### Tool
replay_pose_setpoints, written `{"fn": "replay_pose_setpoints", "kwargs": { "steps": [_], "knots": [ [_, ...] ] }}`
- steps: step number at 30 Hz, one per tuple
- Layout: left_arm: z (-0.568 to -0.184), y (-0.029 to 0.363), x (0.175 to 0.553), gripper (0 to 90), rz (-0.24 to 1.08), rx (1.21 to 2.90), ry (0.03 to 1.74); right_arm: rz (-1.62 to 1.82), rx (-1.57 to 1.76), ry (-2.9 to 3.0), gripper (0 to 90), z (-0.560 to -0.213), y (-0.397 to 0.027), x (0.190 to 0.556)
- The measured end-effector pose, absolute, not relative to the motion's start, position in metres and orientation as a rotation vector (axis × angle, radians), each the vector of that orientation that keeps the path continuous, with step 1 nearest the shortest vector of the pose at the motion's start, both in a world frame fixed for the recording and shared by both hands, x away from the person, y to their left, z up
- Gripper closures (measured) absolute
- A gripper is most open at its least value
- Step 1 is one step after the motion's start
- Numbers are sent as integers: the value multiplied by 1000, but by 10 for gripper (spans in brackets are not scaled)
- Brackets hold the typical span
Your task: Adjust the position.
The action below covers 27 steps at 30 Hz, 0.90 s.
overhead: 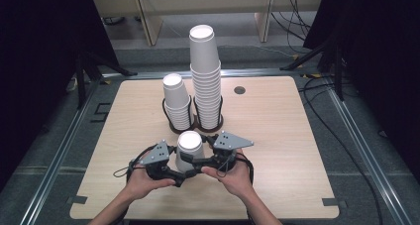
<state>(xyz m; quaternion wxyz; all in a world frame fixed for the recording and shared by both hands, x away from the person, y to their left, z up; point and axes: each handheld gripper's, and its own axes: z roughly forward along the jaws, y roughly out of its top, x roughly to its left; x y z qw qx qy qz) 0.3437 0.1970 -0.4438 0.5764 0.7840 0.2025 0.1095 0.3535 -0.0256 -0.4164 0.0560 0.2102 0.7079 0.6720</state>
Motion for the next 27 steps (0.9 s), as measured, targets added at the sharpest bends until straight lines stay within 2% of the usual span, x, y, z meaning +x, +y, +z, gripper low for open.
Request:
{"fn": "replay_pose_setpoints", "kwargs": {
  "steps": [8, 11, 27],
  "knots": [
    [-442, 200, 345, 149, 282, 1915, 434, 2013, 628, 2181, 219, -419, -24, 355],
    [-439, 201, 345, 157, 293, 1950, 412, 1993, 626, 2201, 173, -419, -23, 357],
    [-440, 204, 348, 169, 279, 2030, 364, 1961, 659, 2234, 150, -423, -36, 355]
  ]
}}
